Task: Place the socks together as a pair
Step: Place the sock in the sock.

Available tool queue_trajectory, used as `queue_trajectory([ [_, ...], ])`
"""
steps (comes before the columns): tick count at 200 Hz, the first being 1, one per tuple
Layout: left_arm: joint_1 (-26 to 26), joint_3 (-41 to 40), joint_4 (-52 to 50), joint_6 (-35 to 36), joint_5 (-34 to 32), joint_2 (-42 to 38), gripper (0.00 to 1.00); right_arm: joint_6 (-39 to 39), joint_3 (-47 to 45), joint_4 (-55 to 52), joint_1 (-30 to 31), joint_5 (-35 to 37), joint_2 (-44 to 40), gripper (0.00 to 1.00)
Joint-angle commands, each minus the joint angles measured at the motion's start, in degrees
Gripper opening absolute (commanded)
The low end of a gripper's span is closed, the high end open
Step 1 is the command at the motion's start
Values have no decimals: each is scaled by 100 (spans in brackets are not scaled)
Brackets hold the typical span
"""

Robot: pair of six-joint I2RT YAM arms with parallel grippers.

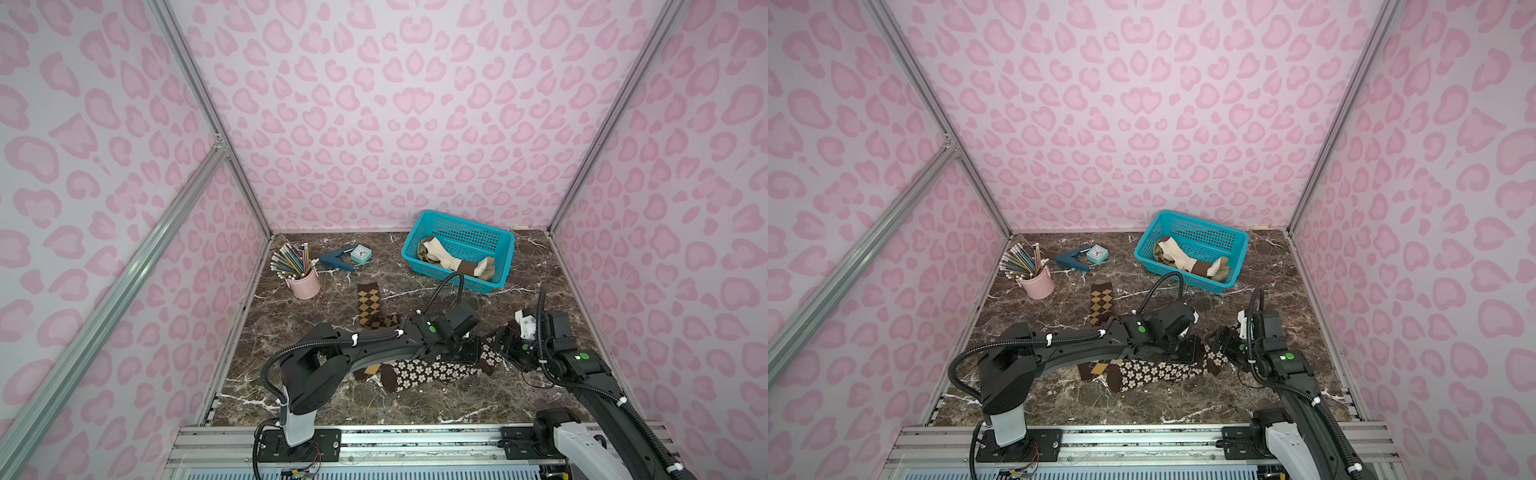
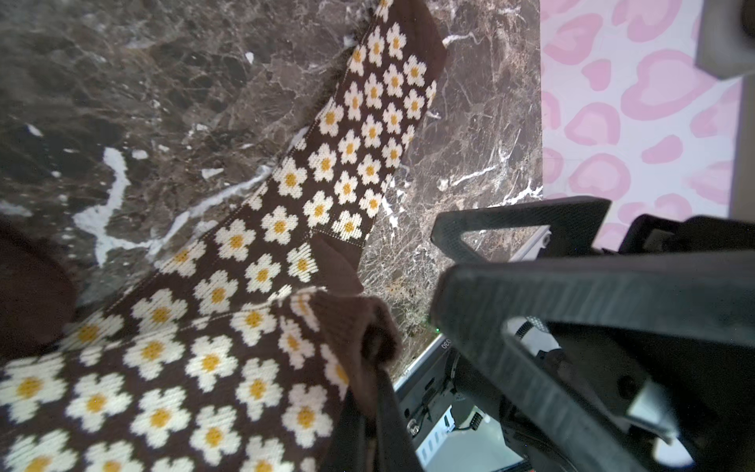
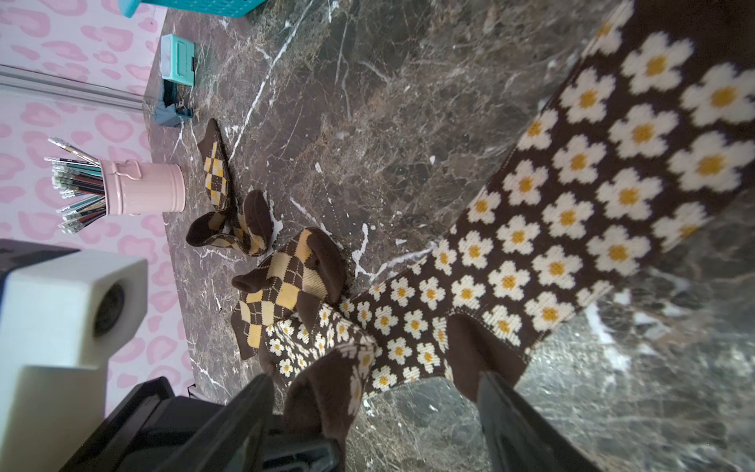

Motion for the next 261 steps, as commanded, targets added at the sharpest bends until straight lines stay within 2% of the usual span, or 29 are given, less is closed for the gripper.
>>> queue_trajectory([
  [1,11,-3,291,137,62,-170,5,-53,-10,139,-12,-192,-32,81],
  [36,10,185,356,193,-17,-776,6,-132,-61,-16,-12,-116,-125,81],
  [79,12,1664,-28,279,209,-764,7,-87,106,16,-110,22,-149,81],
  [96,10,1842,-99,189,224,-863,7,-128,265,-1,-155,82,-101,81],
  [119,76,1216,263,-90,89,-1344,7,-174,415,-15,-180,142,-70,81],
  [145,273,-307,739,-589,-123,-2076,7,-171,382,44,-175,-18,-26,81],
  [180,596,-1660,434,-855,-673,-3340,8,-177,207,226,-132,-504,59,81],
  [222,1052,-2192,-262,-577,-525,-4234,10,-110,168,324,282,-525,117,81],
  [261,1604,-1998,-1006,320,-242,-4230,12,167,152,818,1197,-490,226,81],
])
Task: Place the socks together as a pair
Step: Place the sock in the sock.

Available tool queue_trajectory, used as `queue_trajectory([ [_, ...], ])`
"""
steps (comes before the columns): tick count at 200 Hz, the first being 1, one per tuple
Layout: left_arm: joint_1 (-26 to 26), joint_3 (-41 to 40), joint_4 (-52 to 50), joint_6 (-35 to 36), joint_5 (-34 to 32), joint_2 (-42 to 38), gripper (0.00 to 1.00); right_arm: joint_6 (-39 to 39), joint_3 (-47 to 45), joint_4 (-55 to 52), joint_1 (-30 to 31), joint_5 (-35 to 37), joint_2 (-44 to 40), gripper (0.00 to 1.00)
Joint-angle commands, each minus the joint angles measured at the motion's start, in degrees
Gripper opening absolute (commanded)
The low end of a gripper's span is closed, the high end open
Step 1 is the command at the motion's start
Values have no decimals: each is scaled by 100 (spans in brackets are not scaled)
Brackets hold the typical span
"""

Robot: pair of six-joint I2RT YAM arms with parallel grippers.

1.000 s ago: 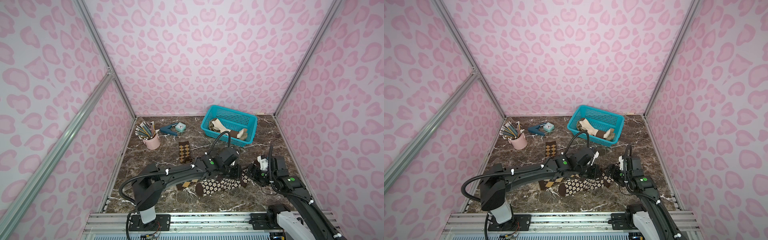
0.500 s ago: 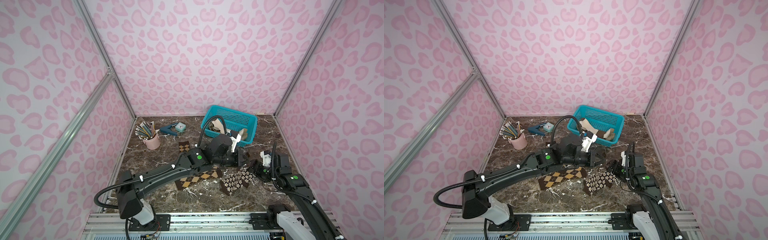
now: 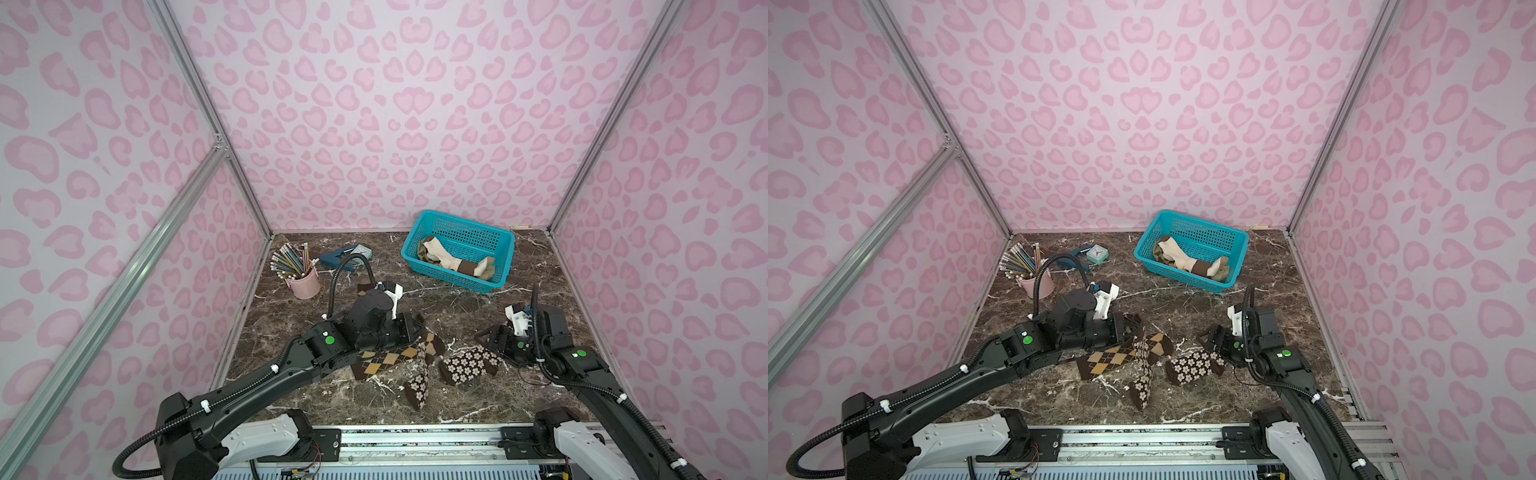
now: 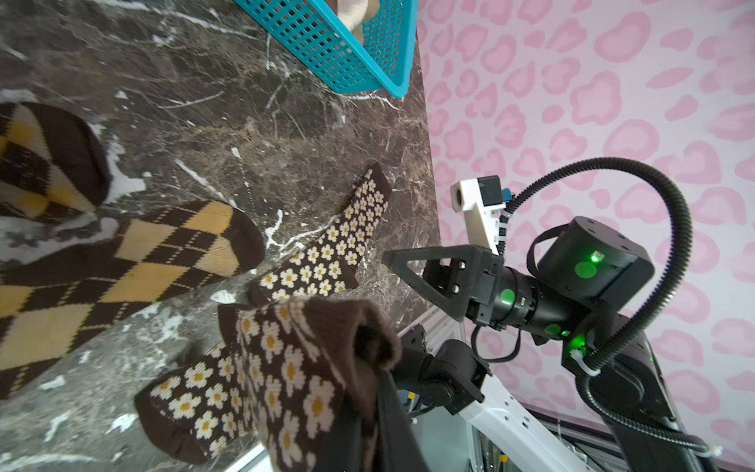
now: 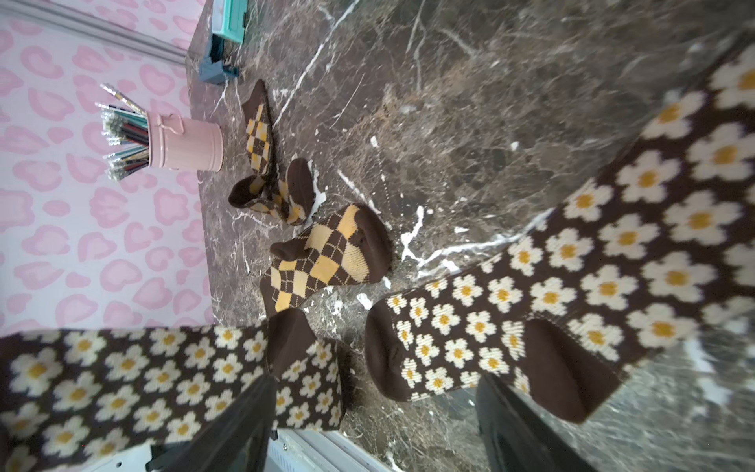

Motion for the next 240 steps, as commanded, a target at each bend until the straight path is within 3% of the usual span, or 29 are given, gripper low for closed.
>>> queue_trajectory([
  [1,313,159,-499,743,211,71,12,210,6,533,478,-39,73,81],
  [34,942,520,-1110,1802,338,583,12,322,136,717,1268,290,427,81],
  [70,1421,1008,-1369,2533,404,1021,11,385,247,743,1497,422,660,81],
  [106,1449,1209,-1088,2374,749,1047,11,369,233,987,1672,151,687,78],
  [132,1458,1021,-969,2167,786,1038,11,423,186,1459,2309,-137,999,75],
  [179,1827,787,-911,1885,426,1087,11,167,1021,1171,4104,883,2462,73],
  [240,1997,1190,-841,2067,211,1980,12,-81,2189,312,5156,1698,4038,71],
])
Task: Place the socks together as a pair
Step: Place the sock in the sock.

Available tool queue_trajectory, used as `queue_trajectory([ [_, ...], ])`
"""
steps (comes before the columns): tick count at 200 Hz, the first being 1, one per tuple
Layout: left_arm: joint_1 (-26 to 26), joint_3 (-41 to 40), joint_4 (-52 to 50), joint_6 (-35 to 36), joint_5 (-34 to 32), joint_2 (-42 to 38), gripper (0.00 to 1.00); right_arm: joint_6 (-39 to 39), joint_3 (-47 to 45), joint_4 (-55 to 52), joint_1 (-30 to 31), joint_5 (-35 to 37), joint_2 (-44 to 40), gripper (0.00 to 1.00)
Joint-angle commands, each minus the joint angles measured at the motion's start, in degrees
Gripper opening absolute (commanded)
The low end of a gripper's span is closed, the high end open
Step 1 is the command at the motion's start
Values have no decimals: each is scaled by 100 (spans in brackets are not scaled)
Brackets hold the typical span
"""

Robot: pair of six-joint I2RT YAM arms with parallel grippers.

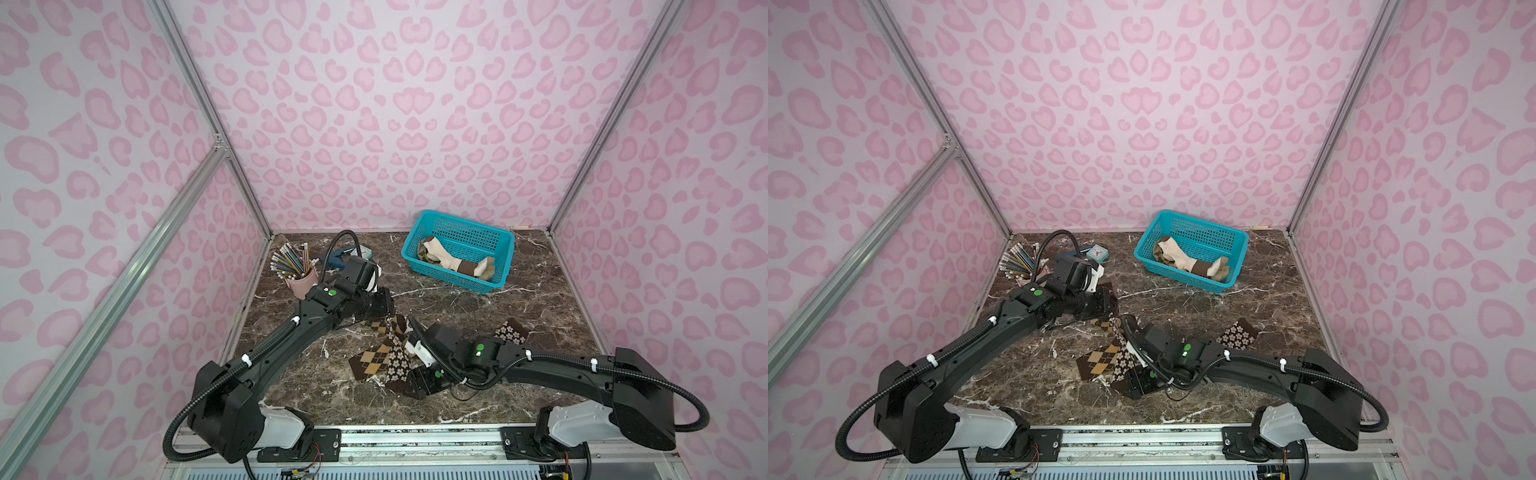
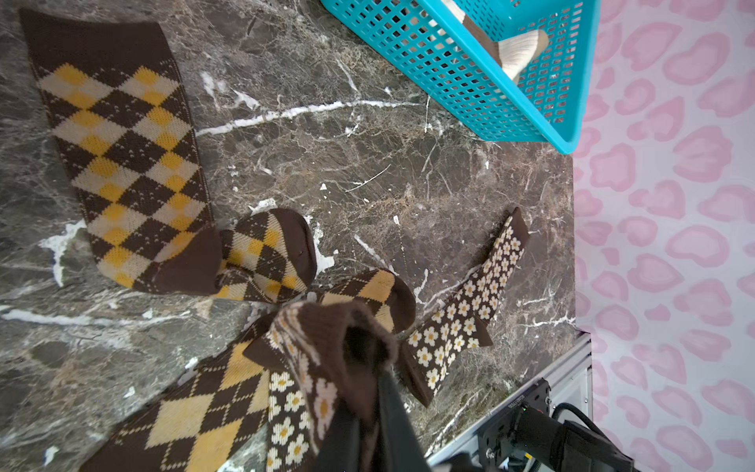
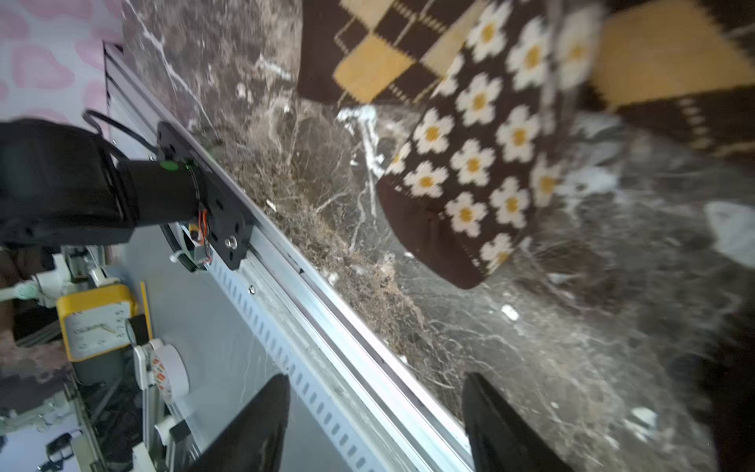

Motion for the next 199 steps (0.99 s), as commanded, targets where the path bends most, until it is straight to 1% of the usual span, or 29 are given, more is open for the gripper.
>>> queue_trajectory([
  [1,70,167,272,119,-264,257,12,-118,317,-378,163,657,415,71],
  [27,140,323,283,136,-532,555,13,-268,498,-240,235,1027,745,72],
  [51,176,471,410,94,-504,863,20,-464,735,-309,286,1490,1118,72],
  [65,178,604,419,67,-470,1004,32,-578,834,-284,311,1689,1280,72],
  [70,174,639,419,60,-460,1028,34,-630,853,-249,324,1734,1322,72],
  [73,178,660,419,51,-459,1041,40,-656,859,-236,325,1761,1354,72],
  [87,187,725,424,7,-497,1043,56,-701,886,-241,326,1935,1521,70],
  [97,203,785,387,5,-534,1026,65,-701,927,-345,316,2116,1676,65],
  [120,220,909,273,13,-599,948,73,-655,861,-316,314,2350,1903,50],
  [129,221,960,237,22,-608,903,76,-663,781,-197,316,2340,1926,42],
  [138,229,973,188,36,-617,856,77,-675,726,-136,316,2342,1915,29],
  [144,231,981,138,39,-636,815,82,-679,741,-193,316,2396,1900,21],
  [151,230,980,77,56,-668,756,82,-739,778,-294,328,2439,1809,17],
  [154,231,1125,57,62,-677,722,83,-781,787,-325,345,2448,1741,16],
  [167,231,1171,-15,73,-727,532,83,-930,750,-490,432,2499,1324,13],
  [199,231,1161,-152,90,-710,69,83,-1525,343,-1083,522,1966,247,14],
])
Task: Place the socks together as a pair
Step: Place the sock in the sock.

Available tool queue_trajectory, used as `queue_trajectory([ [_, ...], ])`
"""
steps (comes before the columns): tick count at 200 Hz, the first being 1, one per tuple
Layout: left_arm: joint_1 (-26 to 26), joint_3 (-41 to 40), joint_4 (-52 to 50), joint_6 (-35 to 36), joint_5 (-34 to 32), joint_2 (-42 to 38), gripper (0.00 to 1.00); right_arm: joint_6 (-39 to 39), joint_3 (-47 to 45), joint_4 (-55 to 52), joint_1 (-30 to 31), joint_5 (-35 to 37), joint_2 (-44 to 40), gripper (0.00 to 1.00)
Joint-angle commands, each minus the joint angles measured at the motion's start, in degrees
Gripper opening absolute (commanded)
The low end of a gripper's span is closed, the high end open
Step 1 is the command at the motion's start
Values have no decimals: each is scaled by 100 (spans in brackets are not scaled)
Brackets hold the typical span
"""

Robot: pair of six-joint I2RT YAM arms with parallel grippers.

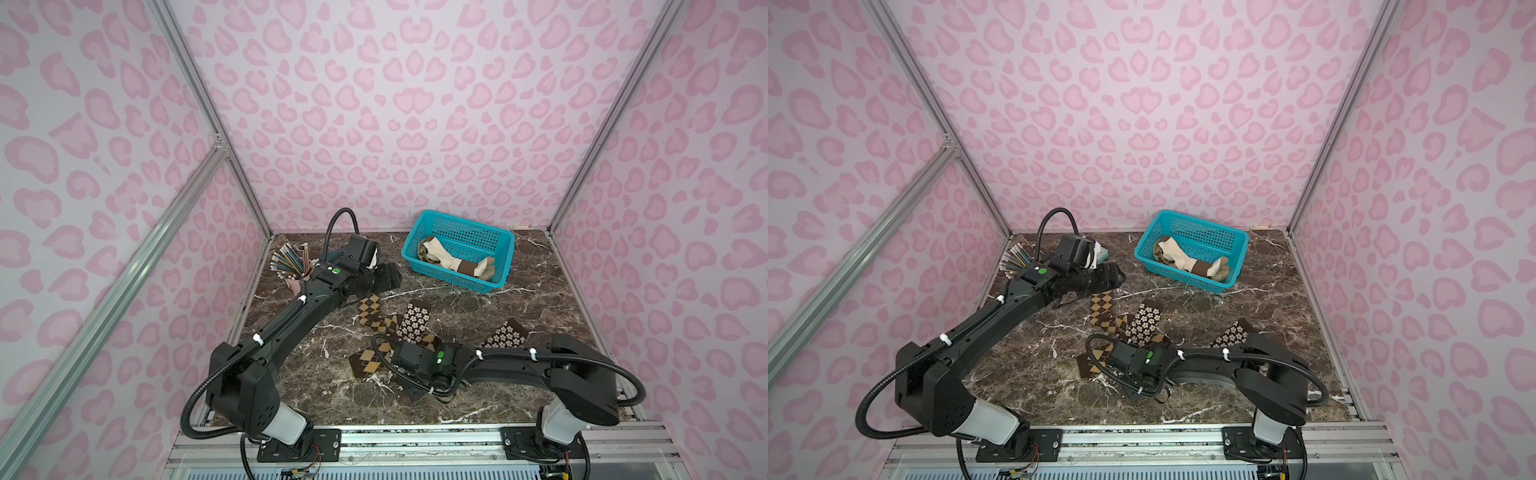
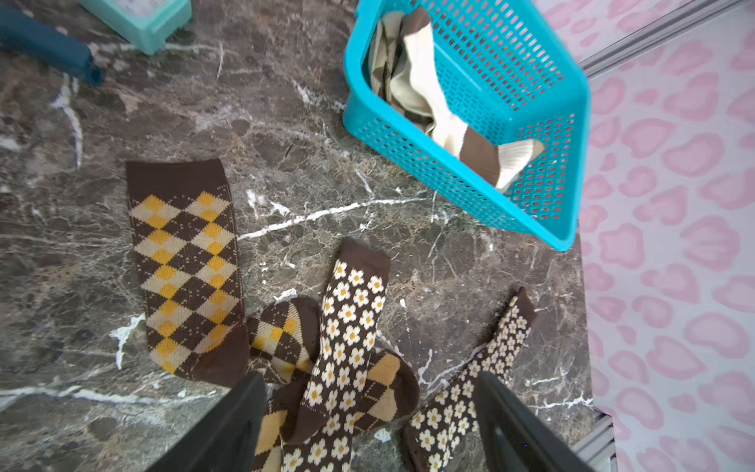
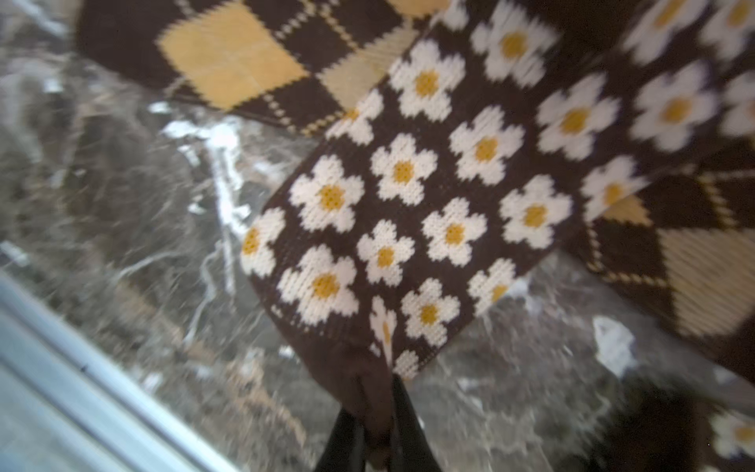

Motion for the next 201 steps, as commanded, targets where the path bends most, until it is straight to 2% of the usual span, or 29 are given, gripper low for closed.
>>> queue_trajectory([
  [1,2,36,-67,48,-50,-245,83,-552,-232,-656,46,-314,-592,14],
  [41,-9,-71,-111,2,12,-680,83,-743,-535,-1847,46,-349,-1469,18],
  [73,-73,-343,-33,-99,85,-905,83,-294,-534,-2335,-2,153,-1855,19],
  [103,-194,-648,80,-164,115,-997,83,68,-407,-2987,-303,450,-1798,20],
  [131,-363,-903,264,-227,166,-993,83,463,-369,-3552,-559,1044,-1643,22],
  [141,-444,-969,352,-260,179,-959,83,534,-369,-3593,-662,1228,-1634,25],
  [178,-734,-1121,670,-359,269,-745,83,801,-353,-3641,-1218,1709,-1689,25],
  [201,-922,-1236,880,-434,302,-612,83,1010,-454,-3634,-1788,1694,-1845,27],
])
